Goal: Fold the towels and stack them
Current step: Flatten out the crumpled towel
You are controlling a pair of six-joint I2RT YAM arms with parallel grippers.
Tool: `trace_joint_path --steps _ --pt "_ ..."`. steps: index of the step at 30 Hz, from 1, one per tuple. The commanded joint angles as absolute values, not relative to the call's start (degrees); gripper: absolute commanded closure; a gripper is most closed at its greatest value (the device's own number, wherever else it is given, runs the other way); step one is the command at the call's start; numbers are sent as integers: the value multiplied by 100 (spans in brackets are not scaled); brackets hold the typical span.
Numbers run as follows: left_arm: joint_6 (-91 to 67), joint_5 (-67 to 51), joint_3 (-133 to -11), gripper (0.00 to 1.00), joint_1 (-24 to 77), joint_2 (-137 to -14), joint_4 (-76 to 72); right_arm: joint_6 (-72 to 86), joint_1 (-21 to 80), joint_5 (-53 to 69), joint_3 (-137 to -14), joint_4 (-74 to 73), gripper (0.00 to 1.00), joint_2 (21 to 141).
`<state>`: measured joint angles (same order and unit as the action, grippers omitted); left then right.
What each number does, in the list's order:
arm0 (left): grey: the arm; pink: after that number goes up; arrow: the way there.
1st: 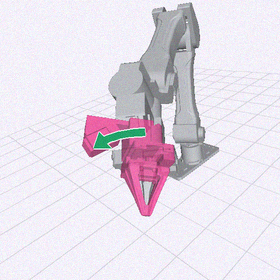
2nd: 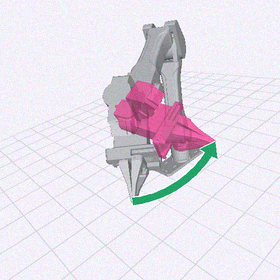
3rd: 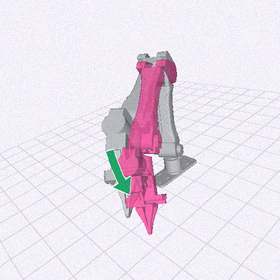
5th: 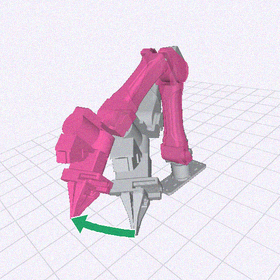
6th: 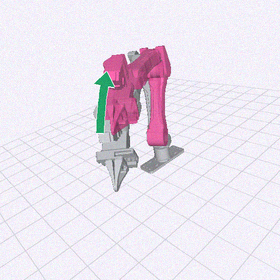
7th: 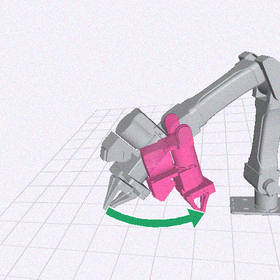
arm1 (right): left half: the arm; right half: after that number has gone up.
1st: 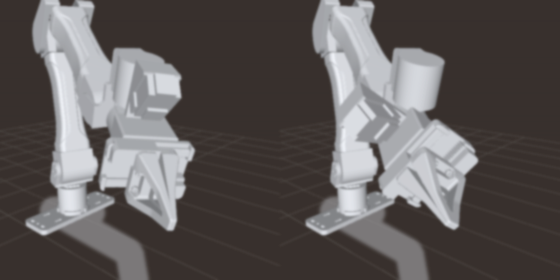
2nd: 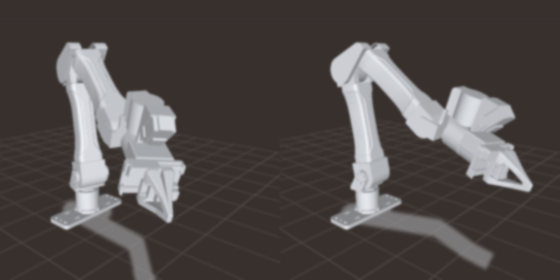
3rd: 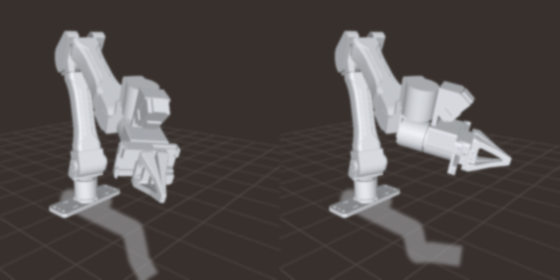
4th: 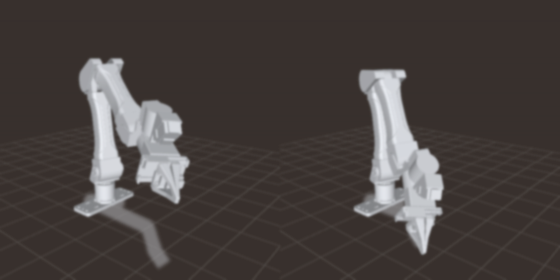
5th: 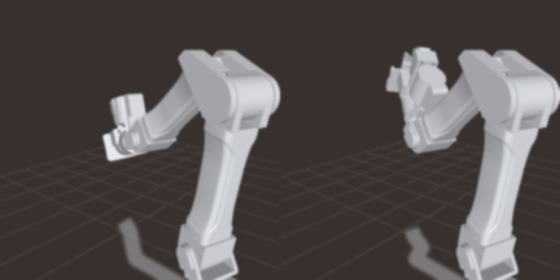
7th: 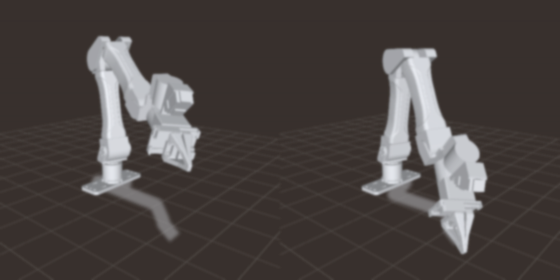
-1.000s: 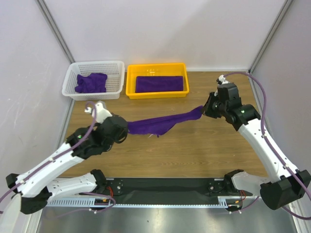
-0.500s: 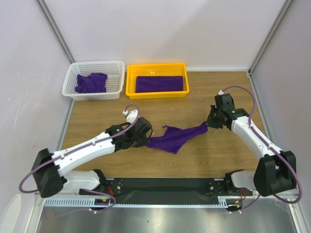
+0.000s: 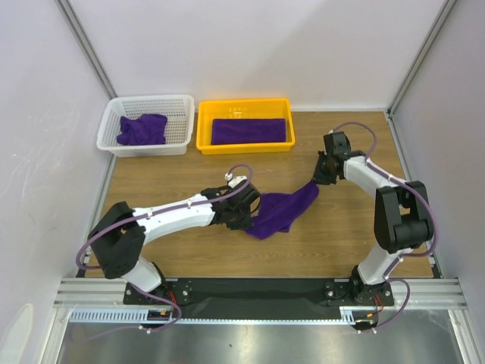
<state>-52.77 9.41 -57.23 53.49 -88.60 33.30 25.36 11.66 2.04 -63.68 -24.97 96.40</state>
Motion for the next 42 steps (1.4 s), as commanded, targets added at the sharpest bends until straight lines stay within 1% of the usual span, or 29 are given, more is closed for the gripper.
trace_joint_path --steps 1,2,3,4,5,6,8,9,11,12,14,15,18,19,23,27,33,38,42 --pt "-5036 1168 -6064 100 5370 -8903 3463 2294 1151 325 -6978 -2819 72 9756" --pt "-5054 1308 -6082 100 5361 -8912 3506 2233 1151 386 -6996 -2882 60 9704" --pt "-5080 1379 -6099 100 5361 -8930 3533 2206 1160 456 -6996 -2926 37 9616" --pt "-5063 1415 -6126 100 5353 -8947 3568 2223 1151 483 -6953 -3075 29 9398" --pt "-5019 1415 -6169 100 5335 -8965 3577 2232 1151 501 -6926 -3181 24 9265" --pt "-4966 1398 -6213 97 5318 -8982 3603 2267 1151 501 -6900 -3295 18 9142" --pt "-4722 1319 -6336 87 5326 -8983 3656 2329 1151 571 -6742 -3629 17 8660" --pt "-4650 1231 -6363 72 5317 -8939 3691 2468 1160 623 -6654 -3734 17 8457" --pt "-4457 1257 -6416 52 5317 -8677 3831 2653 1178 895 -6270 -3981 18 7861" --pt "-4378 1370 -6451 35 5265 -8536 3876 2915 1204 1018 -6119 -4025 21 7666" --pt "-4097 1415 -6626 24 5151 -8219 3964 3206 1344 1335 -5583 -4052 23 7236" --pt "-3983 1406 -6697 18 4985 -8157 3973 3347 1414 1397 -5390 -4026 26 6894" --pt "-3421 1284 -6864 16 4677 -8077 3632 3884 1687 1380 -4765 -3877 30 6296" --pt "-3054 996 -6847 16 4624 -8121 3186 4102 1722 1328 -4642 -3824 31 6197" --pt "-2593 703 -6908 20 4447 -8612 2315 4315 1731 1283 -4316 -3823 34 5950" --pt "-2356 554 -7014 27 4430 -9280 1733 4298 1758 1266 -4315 -3998 35 5898" --pt "-2618 545 -6988 28 4430 -9940 1371 4508 1872 1292 -4219 -3999 36 5757" --pt "-3304 791 -6829 28 4430 -10300 1274 4579 1977 1292 -4113 -3937 37 5765" --pt "-3717 1010 -6750 32 4438 -10511 1178 4588 2030 1292 -4087 -3902 37 5801"
